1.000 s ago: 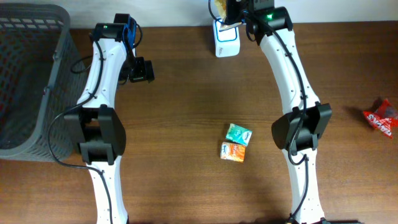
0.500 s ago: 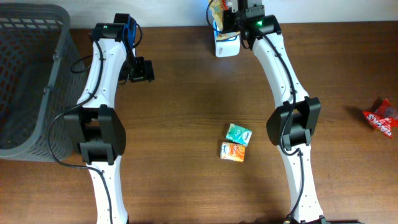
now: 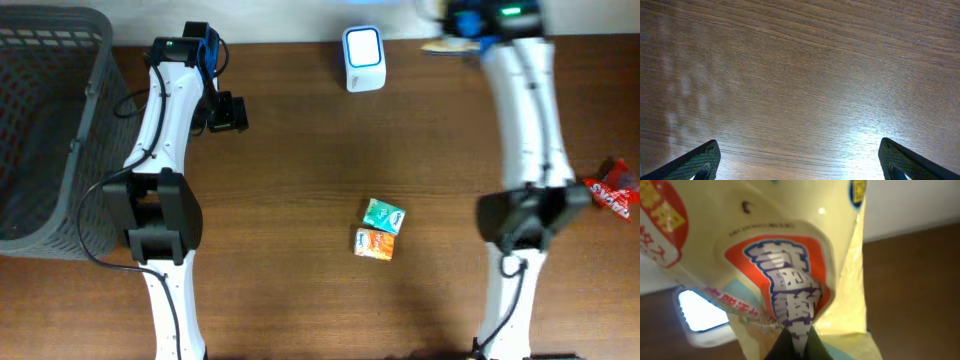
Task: Scan the item barcode
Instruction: 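Carry the wipes pack right and set it beside the red bag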
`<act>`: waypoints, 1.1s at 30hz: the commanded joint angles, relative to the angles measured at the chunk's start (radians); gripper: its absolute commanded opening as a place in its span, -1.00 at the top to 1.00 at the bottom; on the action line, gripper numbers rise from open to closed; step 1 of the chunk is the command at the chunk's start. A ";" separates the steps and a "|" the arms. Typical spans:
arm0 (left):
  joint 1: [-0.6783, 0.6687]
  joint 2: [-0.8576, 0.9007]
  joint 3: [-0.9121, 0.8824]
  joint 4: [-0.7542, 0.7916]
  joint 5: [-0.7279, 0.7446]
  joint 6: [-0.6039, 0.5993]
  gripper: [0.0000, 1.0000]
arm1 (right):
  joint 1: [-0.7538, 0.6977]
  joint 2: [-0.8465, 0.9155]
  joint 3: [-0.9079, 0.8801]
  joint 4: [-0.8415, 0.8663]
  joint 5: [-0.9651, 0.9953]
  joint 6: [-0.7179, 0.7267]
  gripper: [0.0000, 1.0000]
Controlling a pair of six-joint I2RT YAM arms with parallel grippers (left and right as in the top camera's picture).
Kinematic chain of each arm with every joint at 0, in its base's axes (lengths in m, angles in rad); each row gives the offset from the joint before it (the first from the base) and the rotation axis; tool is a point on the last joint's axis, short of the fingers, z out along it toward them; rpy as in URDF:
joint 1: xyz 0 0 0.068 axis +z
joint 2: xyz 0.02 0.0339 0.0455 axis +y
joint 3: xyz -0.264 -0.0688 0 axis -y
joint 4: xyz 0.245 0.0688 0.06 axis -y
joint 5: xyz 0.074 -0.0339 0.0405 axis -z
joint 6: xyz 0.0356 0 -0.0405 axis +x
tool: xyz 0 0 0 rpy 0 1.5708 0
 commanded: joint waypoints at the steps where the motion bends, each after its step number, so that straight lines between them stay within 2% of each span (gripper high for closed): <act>1: 0.001 -0.013 -0.007 -0.005 0.000 -0.013 -0.98 | -0.155 -0.044 0.010 -0.168 0.053 0.179 0.92; 4: 0.001 -0.013 -0.007 -0.005 0.040 -0.013 -0.98 | -0.278 -0.039 -0.003 -0.313 0.053 0.268 0.92; 8: 0.001 -0.013 -0.007 -0.005 0.068 -0.013 -0.98 | -0.442 -0.037 -0.029 -0.425 0.052 0.296 0.92; 12: 0.001 -0.013 -0.007 -0.005 0.068 -0.013 -0.98 | -0.569 -0.037 -0.145 -0.452 0.052 0.296 0.92; 18: 0.001 -0.013 -0.007 -0.005 0.068 -0.013 -0.98 | -0.653 -0.037 -0.395 -0.393 0.049 0.303 0.92; 19: 0.001 -0.013 -0.007 -0.005 0.068 -0.013 -0.99 | -0.663 -0.037 -0.436 -0.360 0.048 0.303 0.82; 22: 0.001 -0.013 -0.007 -0.010 0.068 -0.013 -0.98 | -0.669 -0.038 -0.454 -0.308 0.037 0.210 0.35; 23: 0.001 -0.013 -0.007 -0.009 0.068 -0.013 -0.98 | -0.669 -0.040 -0.439 -0.307 0.037 0.179 -0.55; 24: 0.001 -0.013 -0.007 -0.008 0.068 -0.013 -0.98 | -0.669 -0.040 -0.419 -0.314 0.037 0.156 -0.97; 28: 0.001 -0.013 -0.007 -0.008 0.068 -0.013 -0.98 | -0.669 -0.042 -0.298 -0.388 0.032 0.149 -0.97; 33: 0.001 -0.013 -0.007 -0.009 0.068 -0.013 -0.98 | -0.669 -0.042 -0.074 -0.496 -0.082 0.148 -0.97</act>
